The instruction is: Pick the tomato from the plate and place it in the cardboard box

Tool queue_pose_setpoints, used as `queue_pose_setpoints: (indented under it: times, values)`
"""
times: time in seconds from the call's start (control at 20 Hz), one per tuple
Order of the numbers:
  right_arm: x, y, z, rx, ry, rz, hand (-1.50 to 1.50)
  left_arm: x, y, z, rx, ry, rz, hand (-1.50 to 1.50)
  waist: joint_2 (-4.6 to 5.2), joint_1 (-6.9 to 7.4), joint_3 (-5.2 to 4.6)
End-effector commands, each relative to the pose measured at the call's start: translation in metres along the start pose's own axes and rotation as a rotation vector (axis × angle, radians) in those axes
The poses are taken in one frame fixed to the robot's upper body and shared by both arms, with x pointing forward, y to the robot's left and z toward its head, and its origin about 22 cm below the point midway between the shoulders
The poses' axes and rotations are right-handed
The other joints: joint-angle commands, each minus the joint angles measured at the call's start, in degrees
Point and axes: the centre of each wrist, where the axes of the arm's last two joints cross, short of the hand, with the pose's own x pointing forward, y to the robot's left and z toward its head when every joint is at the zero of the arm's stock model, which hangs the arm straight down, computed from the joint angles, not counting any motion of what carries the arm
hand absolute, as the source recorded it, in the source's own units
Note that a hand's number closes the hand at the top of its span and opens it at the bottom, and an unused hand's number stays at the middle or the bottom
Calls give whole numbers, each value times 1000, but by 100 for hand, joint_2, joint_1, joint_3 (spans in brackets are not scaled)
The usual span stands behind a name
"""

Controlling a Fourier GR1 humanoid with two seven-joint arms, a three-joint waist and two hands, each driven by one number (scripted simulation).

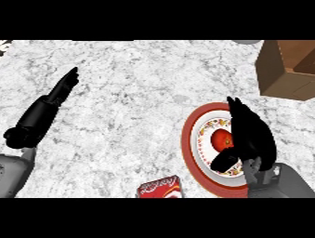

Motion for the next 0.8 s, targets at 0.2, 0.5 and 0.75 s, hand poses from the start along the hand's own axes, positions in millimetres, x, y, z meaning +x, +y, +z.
queue_pose_setpoints:
  times: [0.2, 0.5, 0.75]
  values:
    - [4, 18, -6, 37, 155, 28, -150, 2, -1, 10, -1, -17, -11, 0, -5, -4, 5]
    - [2, 18, -10, 50, 137, -4, -150, 3, -3, 7, -5, 3, -7, 0, -3, -20, 5]
    - [-5, 34, -31, 32, 192, 22, -150, -5, 0, 2, 28, 2, -4, 0, 9, -20, 5]
